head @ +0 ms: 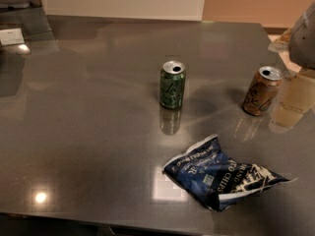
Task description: Knock green can over
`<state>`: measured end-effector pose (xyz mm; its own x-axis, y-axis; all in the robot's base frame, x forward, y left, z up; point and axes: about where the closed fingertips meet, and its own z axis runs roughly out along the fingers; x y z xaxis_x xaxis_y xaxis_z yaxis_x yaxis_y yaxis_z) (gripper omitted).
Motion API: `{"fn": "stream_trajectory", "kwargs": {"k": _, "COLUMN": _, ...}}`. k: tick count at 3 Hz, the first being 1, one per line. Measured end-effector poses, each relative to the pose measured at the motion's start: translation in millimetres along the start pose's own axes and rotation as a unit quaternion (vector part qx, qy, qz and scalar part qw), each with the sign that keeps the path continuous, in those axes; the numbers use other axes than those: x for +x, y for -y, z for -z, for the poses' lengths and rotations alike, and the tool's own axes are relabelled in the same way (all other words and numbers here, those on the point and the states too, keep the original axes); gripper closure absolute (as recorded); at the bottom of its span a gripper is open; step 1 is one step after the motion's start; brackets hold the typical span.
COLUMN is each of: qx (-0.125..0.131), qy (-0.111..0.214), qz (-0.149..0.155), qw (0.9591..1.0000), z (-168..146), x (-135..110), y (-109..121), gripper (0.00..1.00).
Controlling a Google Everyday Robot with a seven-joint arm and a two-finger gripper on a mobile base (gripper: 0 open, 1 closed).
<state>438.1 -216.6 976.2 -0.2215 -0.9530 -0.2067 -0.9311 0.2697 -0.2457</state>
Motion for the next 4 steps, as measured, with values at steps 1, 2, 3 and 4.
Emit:
{"fn": "stream_trajectory", "kwargs": {"k": 1, "qx": 0.004, "qy": 0.003, "qz": 0.000, "qw": 1.0000, "z": 0.8, "x": -2.4, "y": 1.8, "gripper": 0.00}}
{"fn": "stream_trajectory", "kwargs": {"k": 2, "qx": 0.006, "qy": 0.039, "qz": -0.012, "qw": 0.9992, "z": -4.1, "x": -16.6, "y": 10.9, "gripper": 0.00}}
{"fn": "stream_trajectory", "kwargs": {"k": 3, "qx": -0.002, "qy": 0.083, "qz": -0.028, "qw": 0.9961, "z": -21.0, "x": -40.3, "y": 25.1, "gripper": 0.00}}
{"fn": "stream_trajectory", "kwargs": {"k": 4, "qx": -0.016, "qy": 0.124, "qz": -0.042, "qw": 0.9913, "z": -43.4, "x": -69.1, "y": 38.6, "gripper": 0.00}}
